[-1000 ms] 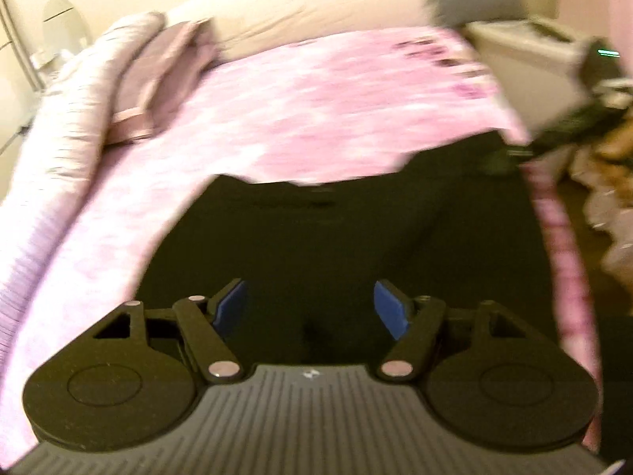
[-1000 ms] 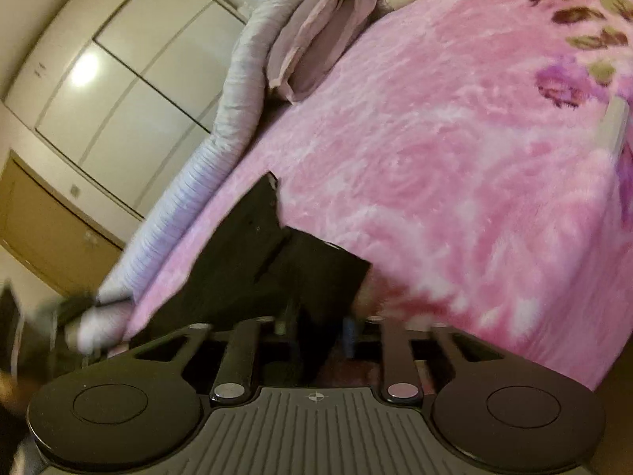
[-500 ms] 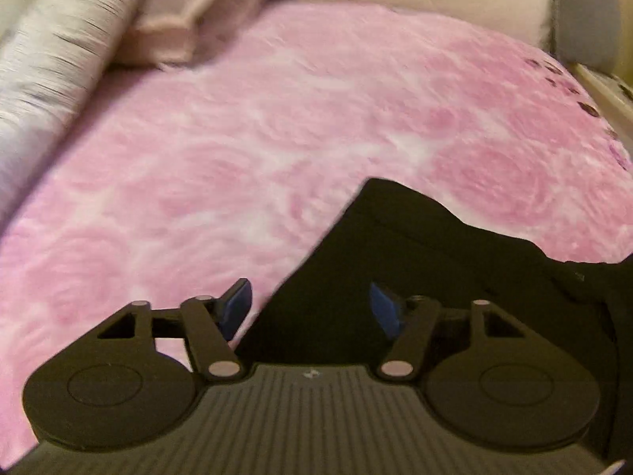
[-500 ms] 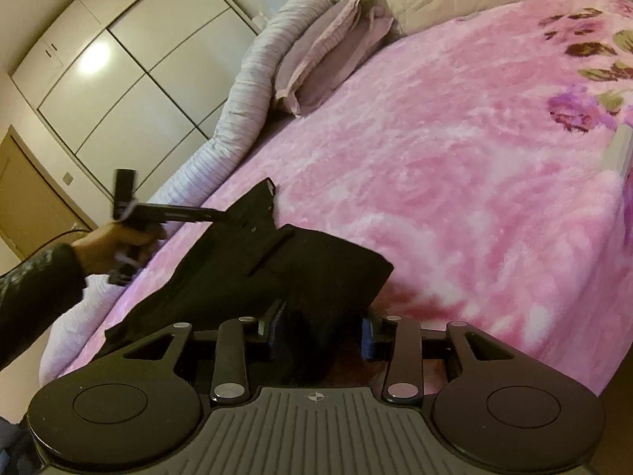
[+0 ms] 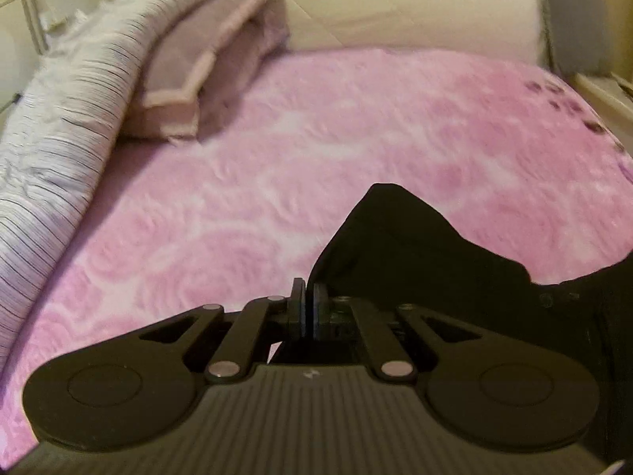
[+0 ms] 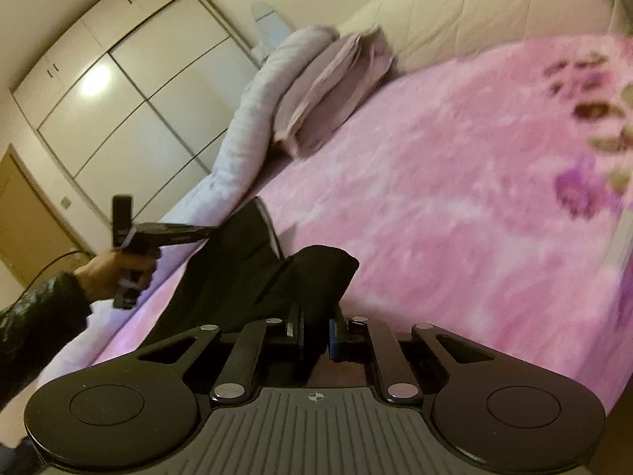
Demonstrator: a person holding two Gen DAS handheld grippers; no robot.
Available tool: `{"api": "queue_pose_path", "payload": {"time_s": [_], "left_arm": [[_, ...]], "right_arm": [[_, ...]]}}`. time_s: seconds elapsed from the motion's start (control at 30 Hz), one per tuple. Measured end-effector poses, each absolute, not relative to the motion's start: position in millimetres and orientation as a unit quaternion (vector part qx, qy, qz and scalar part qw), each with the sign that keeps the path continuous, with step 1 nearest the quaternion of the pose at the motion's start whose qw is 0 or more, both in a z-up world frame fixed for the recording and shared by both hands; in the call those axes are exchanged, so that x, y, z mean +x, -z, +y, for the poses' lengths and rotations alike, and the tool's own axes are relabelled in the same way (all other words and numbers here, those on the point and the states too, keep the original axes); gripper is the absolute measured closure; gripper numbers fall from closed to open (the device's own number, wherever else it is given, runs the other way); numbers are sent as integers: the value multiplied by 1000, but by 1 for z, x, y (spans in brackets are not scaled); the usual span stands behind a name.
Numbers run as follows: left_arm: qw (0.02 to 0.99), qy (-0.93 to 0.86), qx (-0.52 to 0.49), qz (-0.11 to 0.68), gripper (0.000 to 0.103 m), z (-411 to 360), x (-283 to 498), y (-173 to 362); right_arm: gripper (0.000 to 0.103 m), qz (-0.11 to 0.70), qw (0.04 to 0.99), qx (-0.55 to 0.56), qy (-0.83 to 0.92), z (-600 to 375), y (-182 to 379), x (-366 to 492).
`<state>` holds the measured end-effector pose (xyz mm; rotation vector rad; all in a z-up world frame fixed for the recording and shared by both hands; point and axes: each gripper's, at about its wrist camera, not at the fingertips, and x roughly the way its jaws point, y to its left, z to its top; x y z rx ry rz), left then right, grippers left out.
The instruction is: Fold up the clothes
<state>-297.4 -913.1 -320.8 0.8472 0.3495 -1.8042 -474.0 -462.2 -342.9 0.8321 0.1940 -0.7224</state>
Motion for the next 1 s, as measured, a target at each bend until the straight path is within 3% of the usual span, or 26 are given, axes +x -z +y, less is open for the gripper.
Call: {"api": "queue_pose_path", "payload": {"time_s": [0.13, 0.23, 0.3, 0.33, 0.47, 0.67, 0.77, 0.87, 1.0], "left_arm": [[549, 735, 362, 164, 100, -924, -301, 343], [564, 718, 368, 176, 90, -920, -299, 351], [560, 720, 367, 180, 72, -899, -301, 347], [555, 724, 366, 183, 69, -886, -303, 345], [534, 738, 365, 195, 68, -832, -313, 334], [501, 758, 361, 212, 65, -751, -328, 319], [485, 764, 365, 217, 64, -713, -338, 318], [489, 755, 395, 187, 63, -698, -357, 350], [510, 755, 358, 204, 54, -697, -348, 359]], "right_arm": [[94, 110, 830, 406, 366, -472, 366, -473], [91, 129, 822, 413, 370, -473, 373, -471], [85, 131, 818, 420, 370, -474, 372, -474], [78, 140, 821, 402, 380, -470, 365, -475], [72, 174, 836, 307, 421, -449, 331, -473], [68, 193, 899, 203, 338, -460, 289, -435], [67, 255, 918, 163, 256, -489, 288, -386], [66, 321, 915, 132, 206, -520, 302, -332], [65, 367, 901, 144, 181, -552, 325, -298]]}}
